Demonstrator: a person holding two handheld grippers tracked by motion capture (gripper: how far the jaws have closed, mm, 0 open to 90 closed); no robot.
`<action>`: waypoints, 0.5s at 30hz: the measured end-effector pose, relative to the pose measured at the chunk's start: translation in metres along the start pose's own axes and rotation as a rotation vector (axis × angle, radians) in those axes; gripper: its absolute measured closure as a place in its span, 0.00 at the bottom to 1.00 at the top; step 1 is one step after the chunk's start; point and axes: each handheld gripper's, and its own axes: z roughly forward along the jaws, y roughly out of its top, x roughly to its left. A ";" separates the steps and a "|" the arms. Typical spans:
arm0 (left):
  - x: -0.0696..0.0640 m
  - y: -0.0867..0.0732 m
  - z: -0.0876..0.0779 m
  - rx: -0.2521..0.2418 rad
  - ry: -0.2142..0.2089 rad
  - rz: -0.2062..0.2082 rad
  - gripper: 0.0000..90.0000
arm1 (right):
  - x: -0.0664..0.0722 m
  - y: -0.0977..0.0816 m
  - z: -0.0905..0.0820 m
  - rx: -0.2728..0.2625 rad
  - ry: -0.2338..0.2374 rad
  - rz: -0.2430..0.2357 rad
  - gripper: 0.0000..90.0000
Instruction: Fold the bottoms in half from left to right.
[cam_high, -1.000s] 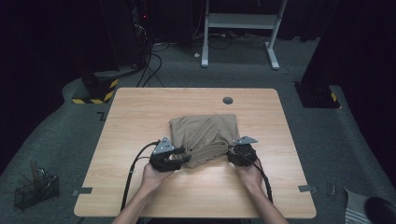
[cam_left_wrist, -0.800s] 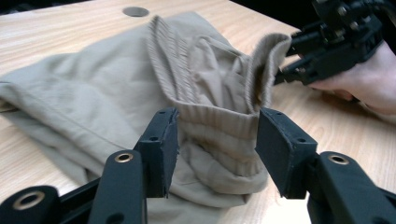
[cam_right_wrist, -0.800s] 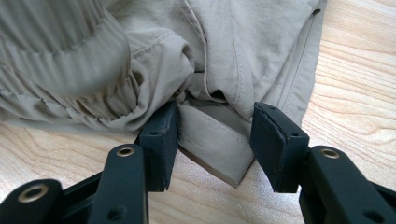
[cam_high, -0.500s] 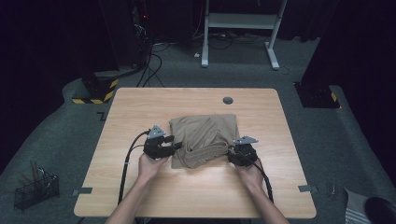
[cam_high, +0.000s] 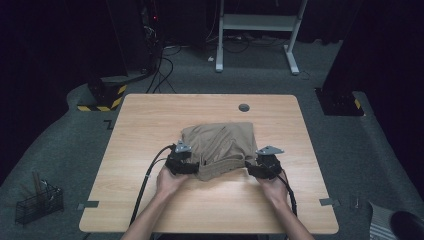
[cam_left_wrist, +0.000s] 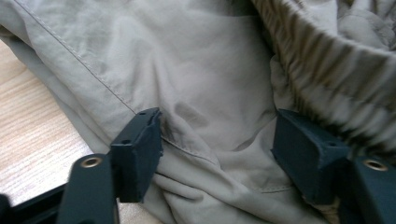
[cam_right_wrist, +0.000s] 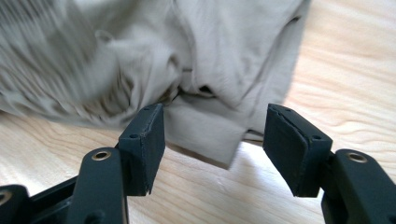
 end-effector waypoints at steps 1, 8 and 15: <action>0.000 0.000 0.000 0.002 0.001 0.007 0.34 | -0.003 0.002 -0.004 -0.011 0.004 0.003 0.43; 0.001 -0.004 0.005 0.001 -0.022 0.017 0.18 | -0.011 0.029 -0.014 -0.060 0.015 0.024 0.43; 0.000 -0.005 0.006 0.005 -0.020 0.052 0.15 | -0.005 0.054 0.000 -0.054 0.048 0.030 0.42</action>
